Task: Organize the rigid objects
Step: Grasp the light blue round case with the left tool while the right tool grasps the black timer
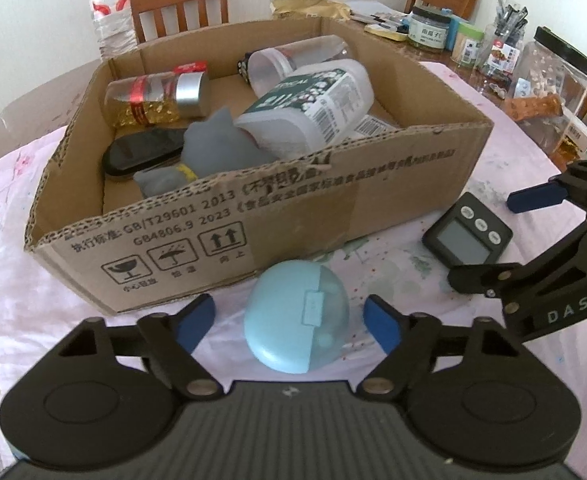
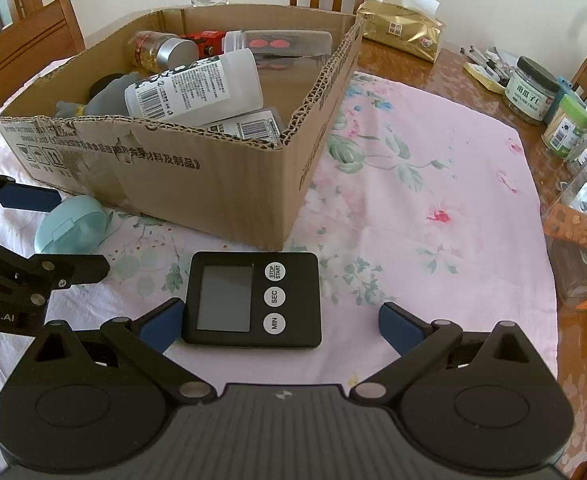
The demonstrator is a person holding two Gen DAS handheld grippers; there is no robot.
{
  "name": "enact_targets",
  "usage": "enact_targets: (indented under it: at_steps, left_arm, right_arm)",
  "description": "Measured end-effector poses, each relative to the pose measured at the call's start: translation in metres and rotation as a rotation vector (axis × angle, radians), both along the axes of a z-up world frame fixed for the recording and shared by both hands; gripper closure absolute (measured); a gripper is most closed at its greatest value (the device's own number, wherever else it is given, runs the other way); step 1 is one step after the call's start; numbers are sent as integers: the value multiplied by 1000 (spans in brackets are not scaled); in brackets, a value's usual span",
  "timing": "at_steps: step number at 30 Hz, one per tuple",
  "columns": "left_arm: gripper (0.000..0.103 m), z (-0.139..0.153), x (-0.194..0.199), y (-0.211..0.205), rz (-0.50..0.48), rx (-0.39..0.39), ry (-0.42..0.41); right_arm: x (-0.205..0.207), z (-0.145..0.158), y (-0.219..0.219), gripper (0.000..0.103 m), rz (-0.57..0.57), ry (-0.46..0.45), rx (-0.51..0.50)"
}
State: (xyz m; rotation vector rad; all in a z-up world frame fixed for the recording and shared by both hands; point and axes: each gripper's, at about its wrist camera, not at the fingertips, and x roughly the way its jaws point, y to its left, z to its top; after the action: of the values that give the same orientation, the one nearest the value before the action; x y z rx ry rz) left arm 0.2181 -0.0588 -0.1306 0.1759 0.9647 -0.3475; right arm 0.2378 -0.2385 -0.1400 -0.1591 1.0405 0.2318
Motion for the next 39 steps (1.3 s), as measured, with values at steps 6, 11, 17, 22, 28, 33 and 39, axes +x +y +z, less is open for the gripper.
enact_targets:
  at_steps: [6,11,17,22,28,33,39]
  left_arm:
    - [43,2,0,-1,17,-2,-8]
    - [51,4,0,3,53,0,0]
    - [51,4,-5,16,108,5,9]
    - [51,5,-7,23,141,6,12]
    - [50,5,-8,23,151,7,10]
    - [50,4,-9,23,142,8,2]
    - [50,4,-9,23,118,10,-2]
  right_arm:
    - [-1,0,-1,0,-1,-4,2]
    - [-2,0,0,0,-12,-7,2]
    - [-2,0,3,0,-42,-8,0]
    - [1,-1,14,0,-25,-12,2]
    - [-4,3,24,15,11,-46,12]
    - [-4,6,21,29,-15,-51,9]
    - [-3,6,19,29,-14,-49,9]
